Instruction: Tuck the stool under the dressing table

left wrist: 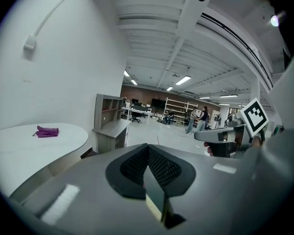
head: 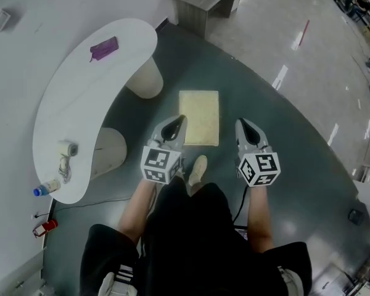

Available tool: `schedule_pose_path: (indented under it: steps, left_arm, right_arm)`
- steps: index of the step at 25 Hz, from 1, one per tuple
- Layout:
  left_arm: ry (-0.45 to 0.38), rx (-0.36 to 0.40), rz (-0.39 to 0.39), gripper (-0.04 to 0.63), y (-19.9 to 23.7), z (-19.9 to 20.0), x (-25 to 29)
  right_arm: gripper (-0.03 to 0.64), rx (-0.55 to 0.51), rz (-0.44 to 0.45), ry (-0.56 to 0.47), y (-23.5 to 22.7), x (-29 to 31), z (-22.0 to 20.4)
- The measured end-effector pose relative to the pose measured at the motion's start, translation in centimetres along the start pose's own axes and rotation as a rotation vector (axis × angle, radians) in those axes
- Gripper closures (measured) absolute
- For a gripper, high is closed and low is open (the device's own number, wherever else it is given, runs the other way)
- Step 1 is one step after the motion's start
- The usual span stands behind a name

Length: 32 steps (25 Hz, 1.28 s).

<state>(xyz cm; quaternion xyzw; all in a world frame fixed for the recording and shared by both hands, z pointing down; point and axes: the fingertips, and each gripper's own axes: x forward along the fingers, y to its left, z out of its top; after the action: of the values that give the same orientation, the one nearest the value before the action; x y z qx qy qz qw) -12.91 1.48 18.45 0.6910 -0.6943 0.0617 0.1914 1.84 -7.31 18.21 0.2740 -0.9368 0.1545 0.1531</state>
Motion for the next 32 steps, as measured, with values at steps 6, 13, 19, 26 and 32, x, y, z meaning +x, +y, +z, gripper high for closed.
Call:
schedule_pose_path:
  steps: [6, 13, 19, 26, 32]
  left_arm:
    - [0.063, -0.042, 0.027, 0.589, 3.2, -4.3, 3.5]
    - [0.157, -0.099, 0.033, 0.589, 5.8, -10.9, 6.9]
    - [0.197, -0.119, 0.049, 0.588, 8.5, -16.0, 10.2]
    - [0.251, -0.136, 0.068, 0.588, 11.1, -22.8, 13.6]
    - [0.302, -0.153, 0.080, 0.589, 12.6, -28.2, 15.5]
  right_arm:
    - [0.615, 0.034, 0.003, 0.054, -1.4, 4.4, -3.2]
    - [0.614, 0.084, -0.013, 0.123, -3.9, 9.6, -8.8]
    - [0.614, 0.093, -0.029, 0.172, -5.8, 13.6, -14.3]
    - [0.614, 0.077, -0.005, 0.246, -6.6, 18.0, -21.6]
    - [0.614, 0.071, 0.028, 0.313, -7.2, 20.8, -26.8]
